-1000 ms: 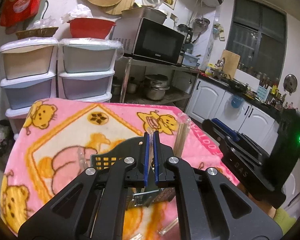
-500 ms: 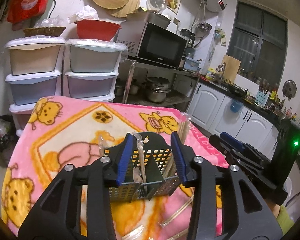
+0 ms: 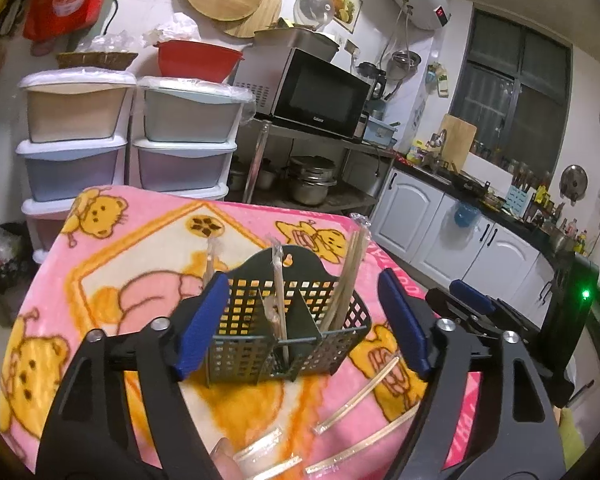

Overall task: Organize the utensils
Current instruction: 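Withdraw both open tools toward the remaining chopsticks on the blanket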

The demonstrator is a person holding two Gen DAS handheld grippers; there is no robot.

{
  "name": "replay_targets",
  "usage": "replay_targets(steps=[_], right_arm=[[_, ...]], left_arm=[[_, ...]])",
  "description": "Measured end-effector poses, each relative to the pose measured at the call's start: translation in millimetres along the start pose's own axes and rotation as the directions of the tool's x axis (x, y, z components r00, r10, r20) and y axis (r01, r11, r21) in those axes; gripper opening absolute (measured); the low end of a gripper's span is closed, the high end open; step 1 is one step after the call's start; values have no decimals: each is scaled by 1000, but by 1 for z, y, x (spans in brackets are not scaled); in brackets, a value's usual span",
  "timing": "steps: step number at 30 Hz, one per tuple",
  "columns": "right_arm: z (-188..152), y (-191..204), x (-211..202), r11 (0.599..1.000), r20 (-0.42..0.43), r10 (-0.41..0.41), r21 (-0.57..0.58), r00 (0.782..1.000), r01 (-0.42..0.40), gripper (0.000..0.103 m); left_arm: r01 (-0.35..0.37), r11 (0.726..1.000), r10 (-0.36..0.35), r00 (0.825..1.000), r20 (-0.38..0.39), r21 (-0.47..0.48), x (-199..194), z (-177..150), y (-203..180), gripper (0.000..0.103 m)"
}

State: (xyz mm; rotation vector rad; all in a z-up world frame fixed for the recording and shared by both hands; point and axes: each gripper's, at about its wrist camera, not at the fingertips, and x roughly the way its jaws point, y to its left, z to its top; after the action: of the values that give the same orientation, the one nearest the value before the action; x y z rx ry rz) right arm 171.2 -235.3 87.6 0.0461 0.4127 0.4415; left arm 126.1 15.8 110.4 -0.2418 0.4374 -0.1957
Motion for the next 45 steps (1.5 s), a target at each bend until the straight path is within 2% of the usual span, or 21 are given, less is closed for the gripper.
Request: replay_targets(steps=[13,26,45], right_arm=[[-17,1,-19,1000,-27,-6,10,1000,6,80],[-33,2,-29,1000,-65,-22,-3,998,22,81],[-58,16,-25,1000,-151,11,-18,989,-13,81]], left_arm=[[1,1000,-1,1000,4,-20,-22,-16,7,90],[8,999,-9,1000,-20,-36,-30,-36,16,92],[-57,996,52,996,-75,-75,-43,-64,47,92]])
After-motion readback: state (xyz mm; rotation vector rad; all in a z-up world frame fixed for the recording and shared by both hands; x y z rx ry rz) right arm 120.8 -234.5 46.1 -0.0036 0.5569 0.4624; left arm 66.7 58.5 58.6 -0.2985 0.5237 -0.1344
